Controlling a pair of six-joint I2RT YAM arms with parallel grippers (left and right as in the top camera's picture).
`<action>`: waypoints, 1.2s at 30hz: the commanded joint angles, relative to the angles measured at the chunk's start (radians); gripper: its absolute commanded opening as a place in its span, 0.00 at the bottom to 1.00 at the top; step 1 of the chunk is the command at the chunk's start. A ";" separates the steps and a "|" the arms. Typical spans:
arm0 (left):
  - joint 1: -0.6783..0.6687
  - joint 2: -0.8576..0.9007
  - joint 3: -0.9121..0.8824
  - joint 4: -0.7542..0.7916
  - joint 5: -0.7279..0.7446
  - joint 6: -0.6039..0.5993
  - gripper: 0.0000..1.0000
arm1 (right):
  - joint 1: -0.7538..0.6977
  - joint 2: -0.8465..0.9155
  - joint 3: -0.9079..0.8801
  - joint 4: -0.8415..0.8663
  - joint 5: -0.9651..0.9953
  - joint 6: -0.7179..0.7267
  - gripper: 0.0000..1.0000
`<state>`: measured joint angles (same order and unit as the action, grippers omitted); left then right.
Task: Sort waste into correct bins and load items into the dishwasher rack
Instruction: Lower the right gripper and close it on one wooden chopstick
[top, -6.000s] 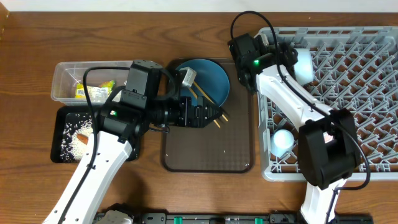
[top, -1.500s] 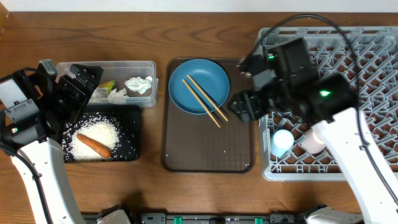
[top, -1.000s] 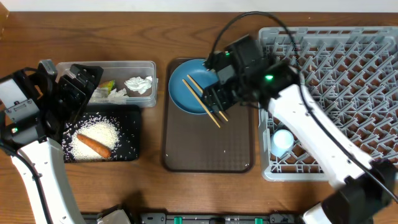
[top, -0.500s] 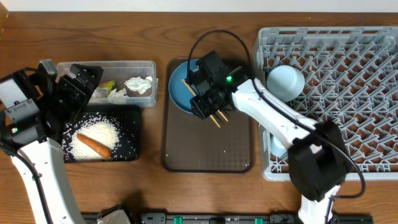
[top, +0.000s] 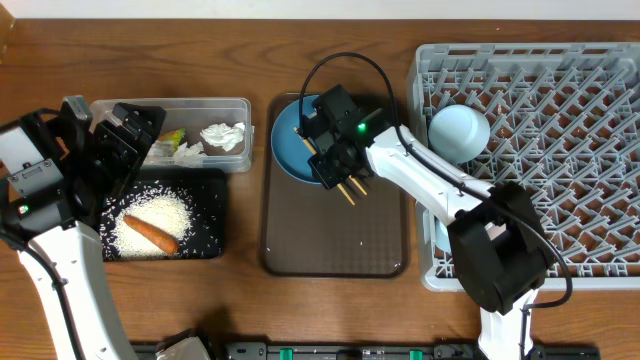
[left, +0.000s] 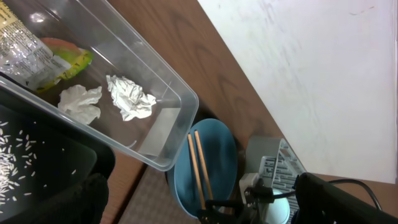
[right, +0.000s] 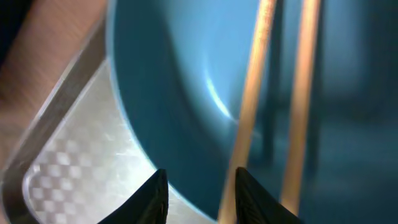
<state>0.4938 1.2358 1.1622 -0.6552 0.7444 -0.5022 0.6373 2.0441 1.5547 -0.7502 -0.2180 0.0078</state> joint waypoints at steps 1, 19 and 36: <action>0.005 -0.014 0.020 -0.003 0.002 -0.008 0.98 | 0.018 0.010 -0.001 -0.001 0.085 -0.017 0.35; 0.005 -0.014 0.020 -0.003 0.002 -0.008 0.98 | 0.038 0.011 -0.001 0.003 0.087 -0.012 0.33; 0.005 -0.014 0.020 -0.003 0.002 -0.008 0.98 | 0.061 0.011 -0.001 0.002 0.163 -0.013 0.34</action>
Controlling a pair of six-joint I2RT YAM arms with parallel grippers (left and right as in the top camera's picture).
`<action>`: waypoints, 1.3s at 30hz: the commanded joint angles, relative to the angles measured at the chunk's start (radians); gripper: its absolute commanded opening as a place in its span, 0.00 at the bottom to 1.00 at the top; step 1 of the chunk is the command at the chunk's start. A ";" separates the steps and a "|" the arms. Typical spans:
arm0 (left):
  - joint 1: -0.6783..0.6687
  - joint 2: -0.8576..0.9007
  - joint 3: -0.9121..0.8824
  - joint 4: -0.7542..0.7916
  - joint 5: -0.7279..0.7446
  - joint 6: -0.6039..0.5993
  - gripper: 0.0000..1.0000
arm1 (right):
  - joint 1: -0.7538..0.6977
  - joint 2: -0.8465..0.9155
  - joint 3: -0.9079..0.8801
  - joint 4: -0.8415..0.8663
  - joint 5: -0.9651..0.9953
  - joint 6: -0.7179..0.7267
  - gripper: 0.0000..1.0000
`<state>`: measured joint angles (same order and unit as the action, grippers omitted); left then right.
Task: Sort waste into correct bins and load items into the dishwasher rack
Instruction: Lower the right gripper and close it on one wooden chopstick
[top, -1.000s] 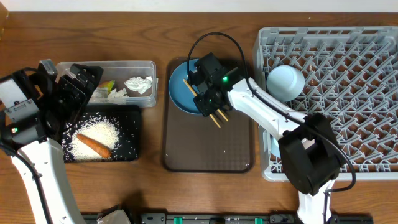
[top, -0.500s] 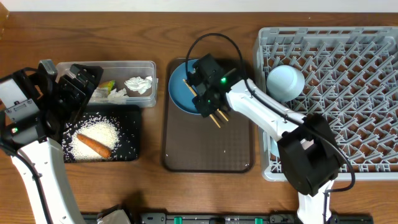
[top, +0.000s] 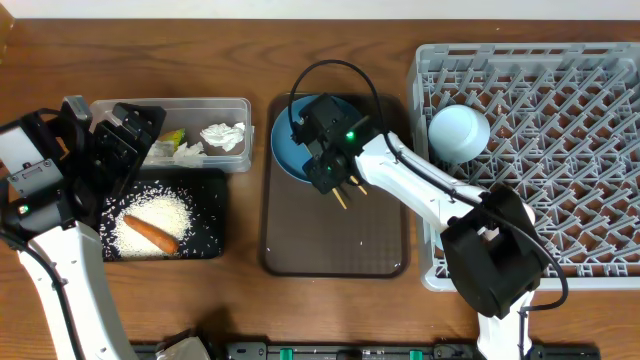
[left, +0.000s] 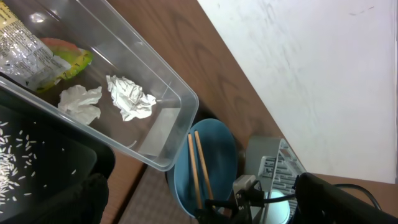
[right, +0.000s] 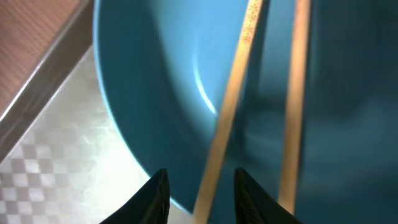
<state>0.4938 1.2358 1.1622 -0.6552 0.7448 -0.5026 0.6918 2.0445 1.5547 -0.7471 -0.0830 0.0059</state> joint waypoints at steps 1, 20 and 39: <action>0.005 -0.014 0.020 -0.003 0.002 -0.008 0.98 | 0.007 0.011 -0.001 -0.002 0.027 -0.011 0.33; 0.005 -0.014 0.020 -0.003 0.002 -0.008 0.98 | 0.010 0.011 -0.001 -0.001 0.027 0.001 0.36; 0.005 -0.014 0.020 -0.003 0.002 -0.008 0.98 | 0.010 0.021 -0.006 0.000 0.027 0.001 0.37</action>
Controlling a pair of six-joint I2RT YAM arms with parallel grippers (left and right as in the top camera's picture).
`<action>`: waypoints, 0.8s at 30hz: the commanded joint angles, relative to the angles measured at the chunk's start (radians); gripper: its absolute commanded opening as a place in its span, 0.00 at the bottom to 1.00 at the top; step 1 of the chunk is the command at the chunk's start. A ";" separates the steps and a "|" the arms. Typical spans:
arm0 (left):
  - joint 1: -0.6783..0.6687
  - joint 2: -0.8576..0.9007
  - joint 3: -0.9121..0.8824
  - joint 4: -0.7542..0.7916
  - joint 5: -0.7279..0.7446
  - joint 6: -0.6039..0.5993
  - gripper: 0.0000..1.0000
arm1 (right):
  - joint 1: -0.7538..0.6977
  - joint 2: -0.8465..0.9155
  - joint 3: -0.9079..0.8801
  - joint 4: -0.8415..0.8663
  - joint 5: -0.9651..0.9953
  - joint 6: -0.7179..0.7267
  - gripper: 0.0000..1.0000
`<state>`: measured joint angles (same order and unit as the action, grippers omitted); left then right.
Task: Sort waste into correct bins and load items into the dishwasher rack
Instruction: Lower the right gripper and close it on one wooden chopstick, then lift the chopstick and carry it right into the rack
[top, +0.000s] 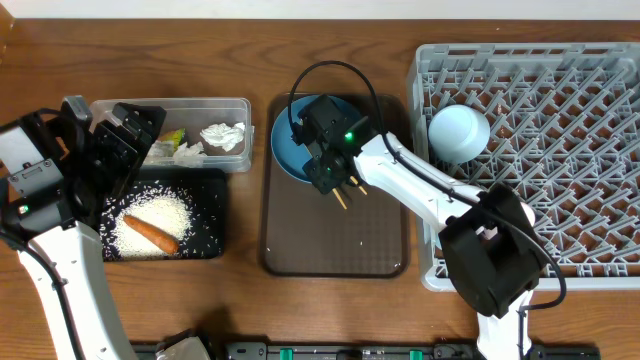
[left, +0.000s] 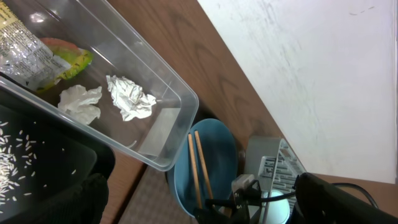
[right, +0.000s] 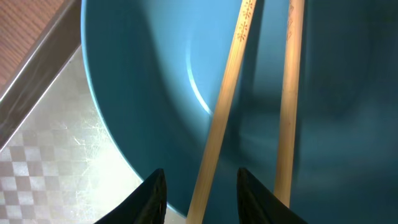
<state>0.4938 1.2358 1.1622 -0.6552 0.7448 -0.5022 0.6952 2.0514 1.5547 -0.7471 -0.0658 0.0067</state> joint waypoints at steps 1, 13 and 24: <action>0.005 -0.014 0.020 -0.003 0.002 -0.008 0.98 | 0.006 0.016 -0.007 0.000 0.010 0.000 0.37; 0.005 -0.014 0.020 -0.003 0.002 -0.008 0.98 | 0.006 0.031 -0.010 -0.001 0.010 0.000 0.23; 0.005 -0.014 0.020 -0.003 0.002 -0.008 0.98 | 0.006 0.030 -0.005 -0.003 -0.065 0.000 0.01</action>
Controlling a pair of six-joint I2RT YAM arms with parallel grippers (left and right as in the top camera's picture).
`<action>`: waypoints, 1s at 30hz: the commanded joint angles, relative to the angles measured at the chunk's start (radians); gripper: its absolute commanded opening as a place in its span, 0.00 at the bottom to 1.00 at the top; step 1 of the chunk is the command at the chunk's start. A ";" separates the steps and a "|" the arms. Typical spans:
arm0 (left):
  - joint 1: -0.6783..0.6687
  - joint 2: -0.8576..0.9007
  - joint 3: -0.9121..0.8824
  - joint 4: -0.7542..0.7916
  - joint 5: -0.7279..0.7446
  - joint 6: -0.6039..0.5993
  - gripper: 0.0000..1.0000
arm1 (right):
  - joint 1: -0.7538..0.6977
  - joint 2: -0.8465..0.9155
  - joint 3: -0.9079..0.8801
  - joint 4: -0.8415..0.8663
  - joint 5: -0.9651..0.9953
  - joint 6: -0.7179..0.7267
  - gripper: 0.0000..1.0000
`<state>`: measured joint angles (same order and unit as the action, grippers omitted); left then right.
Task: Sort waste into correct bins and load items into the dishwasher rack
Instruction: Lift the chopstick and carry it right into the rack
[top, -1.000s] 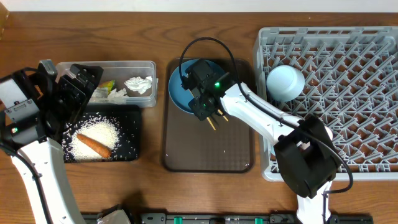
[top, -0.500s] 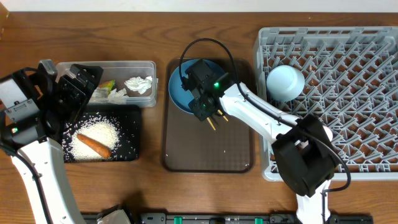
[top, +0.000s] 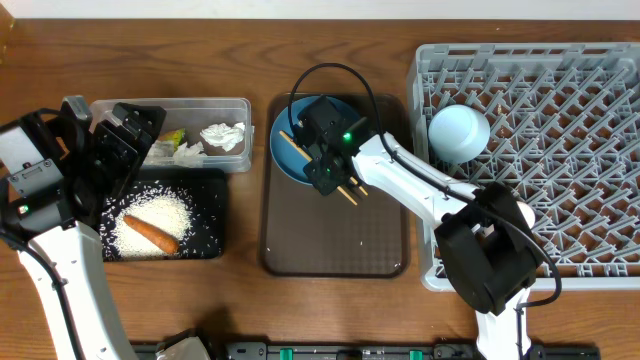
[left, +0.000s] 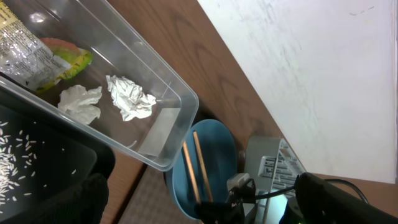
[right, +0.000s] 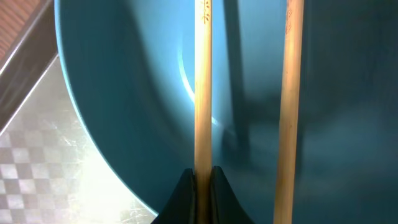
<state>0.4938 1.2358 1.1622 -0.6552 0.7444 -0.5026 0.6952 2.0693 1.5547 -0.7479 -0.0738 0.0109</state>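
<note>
A blue plate (top: 292, 142) lies at the far end of the brown tray (top: 330, 240), with two wooden chopsticks across it. My right gripper (right: 202, 180) is shut on the left chopstick (right: 203, 81); the second chopstick (right: 291, 106) lies beside it on the plate (right: 124, 93). From the left wrist both chopsticks (left: 200, 162) show on the plate (left: 217, 155). The left gripper (top: 120, 140) hovers over the clear waste bin (top: 235, 103); its own view shows dark fingers (left: 81, 199) wide apart and empty. A grey dishwasher rack (top: 540, 150) holds a pale blue bowl (top: 459, 130).
The clear bin holds crumpled tissues (top: 222, 136) and a snack wrapper (top: 172, 138). A black bin (top: 205, 240) below it holds rice and a carrot (top: 150, 233). A second pale dish edge sits at the rack's left side.
My right gripper's fingers, which stood open on either side of the left chopstick, have shut on it. That chopstick now lies straighter in the wrist view. The left arm has not moved.
The right gripper stood open low over the plate's near edge by the two chopsticks. It then shifted a little to the left, with its open fingers straddling the left chopstick's end. Now it is shut on that chopstick. The left arm stayed over the bins throughout.
</note>
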 joint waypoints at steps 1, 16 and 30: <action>0.005 -0.014 0.020 -0.003 0.002 -0.008 0.98 | 0.006 0.012 0.000 -0.003 -0.080 -0.004 0.01; 0.005 -0.014 0.020 -0.003 0.002 -0.008 0.98 | -0.090 -0.315 0.041 -0.086 -0.117 0.061 0.01; 0.005 -0.014 0.020 -0.003 0.002 -0.008 0.98 | -0.605 -0.577 0.040 -0.444 0.044 -0.047 0.01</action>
<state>0.4938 1.2358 1.1622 -0.6552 0.7448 -0.5026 0.1768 1.5009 1.5913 -1.1748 -0.0635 0.0116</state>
